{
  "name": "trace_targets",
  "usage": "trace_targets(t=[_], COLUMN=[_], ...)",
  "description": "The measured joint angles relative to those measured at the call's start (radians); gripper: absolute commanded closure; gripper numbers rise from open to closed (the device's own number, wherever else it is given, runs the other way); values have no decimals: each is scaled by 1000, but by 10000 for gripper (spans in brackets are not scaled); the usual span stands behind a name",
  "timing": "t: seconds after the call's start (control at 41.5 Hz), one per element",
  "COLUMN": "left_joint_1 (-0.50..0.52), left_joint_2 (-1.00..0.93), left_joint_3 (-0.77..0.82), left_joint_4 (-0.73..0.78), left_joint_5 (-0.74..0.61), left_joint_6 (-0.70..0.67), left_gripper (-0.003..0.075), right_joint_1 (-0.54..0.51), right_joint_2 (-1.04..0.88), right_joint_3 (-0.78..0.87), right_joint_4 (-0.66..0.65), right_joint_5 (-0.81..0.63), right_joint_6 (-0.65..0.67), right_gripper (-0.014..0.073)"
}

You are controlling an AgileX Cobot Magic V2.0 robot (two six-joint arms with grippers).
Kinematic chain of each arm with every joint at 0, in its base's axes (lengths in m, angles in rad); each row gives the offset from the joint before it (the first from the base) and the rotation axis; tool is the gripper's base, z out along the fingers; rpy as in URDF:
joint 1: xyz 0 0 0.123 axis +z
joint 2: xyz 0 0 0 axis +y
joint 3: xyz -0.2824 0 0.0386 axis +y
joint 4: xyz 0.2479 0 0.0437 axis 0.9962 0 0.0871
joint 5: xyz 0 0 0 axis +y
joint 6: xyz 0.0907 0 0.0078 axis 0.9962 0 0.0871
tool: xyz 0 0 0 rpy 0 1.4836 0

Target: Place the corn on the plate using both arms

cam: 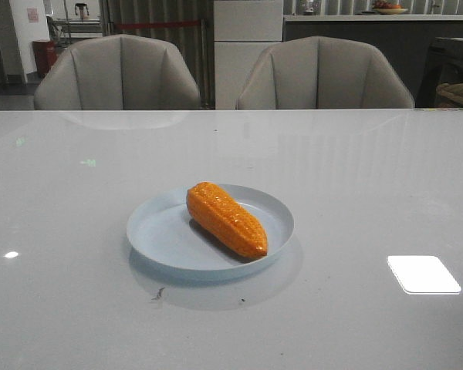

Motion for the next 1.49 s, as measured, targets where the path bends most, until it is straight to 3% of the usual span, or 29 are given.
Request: trace_targets(t=[0.385, 0.723, 0.819, 0.939, 1.036, 1.252, 1.493], left_joint_1=[0, 0, 0, 0, 0, 0, 0], left_joint_2=[0, 0, 0, 0, 0, 0, 0], left_joint_3=[0, 0, 0, 0, 0, 0, 0], left_joint_4=[0, 0, 0, 0, 0, 0, 0], left_joint_5=[0, 0, 0, 0, 0, 1, 1], left_joint_6=[0, 0, 0, 0, 0, 0, 0], left_gripper=[631, 631, 631, 631, 631, 631, 631], right_joint_1=[4, 156, 171, 176, 176, 176, 192], right_joint_2=[-24, -251, -343, -453, -528, -626, -626], right_joint_3=[0, 15, 55, 138, 219, 422, 656], right_joint_4=[-5, -18, -16, 1, 24, 59, 63], right_joint_5=[0, -55, -127, -247, -369, -668, -973], right_joint_6=[0, 0, 0, 0, 0, 0, 0], right_gripper=[27, 32, 95, 255, 382, 566, 567])
